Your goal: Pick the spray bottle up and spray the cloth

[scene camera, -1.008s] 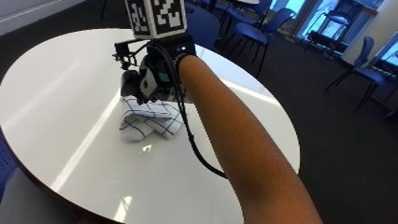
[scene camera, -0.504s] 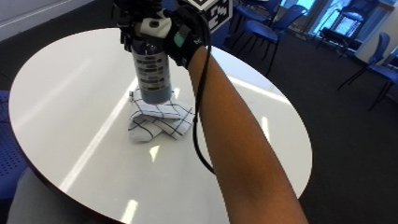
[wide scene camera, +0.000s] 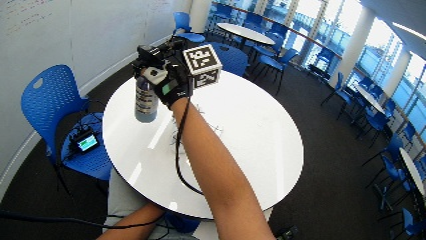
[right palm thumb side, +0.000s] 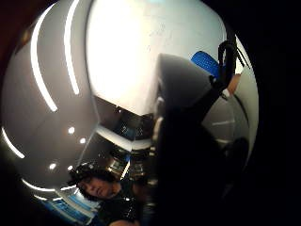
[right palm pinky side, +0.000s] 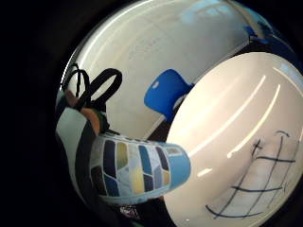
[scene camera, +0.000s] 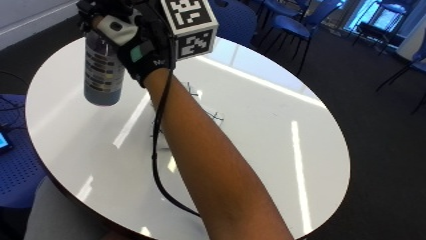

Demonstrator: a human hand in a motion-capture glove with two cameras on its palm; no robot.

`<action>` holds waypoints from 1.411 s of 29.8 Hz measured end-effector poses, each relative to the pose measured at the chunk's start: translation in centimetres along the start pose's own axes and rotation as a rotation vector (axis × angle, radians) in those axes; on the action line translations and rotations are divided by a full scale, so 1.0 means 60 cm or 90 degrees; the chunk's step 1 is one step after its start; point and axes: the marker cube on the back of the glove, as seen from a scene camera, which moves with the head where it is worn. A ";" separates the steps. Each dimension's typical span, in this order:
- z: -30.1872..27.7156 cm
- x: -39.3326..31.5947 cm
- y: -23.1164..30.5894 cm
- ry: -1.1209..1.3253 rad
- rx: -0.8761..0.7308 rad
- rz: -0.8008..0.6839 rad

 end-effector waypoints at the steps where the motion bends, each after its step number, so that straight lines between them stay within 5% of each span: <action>1: 0.012 0.003 0.001 -0.006 0.008 0.001; 19: 0.110 0.053 0.006 0.051 0.026 0.048; 42: 0.109 0.071 0.016 0.022 0.042 0.100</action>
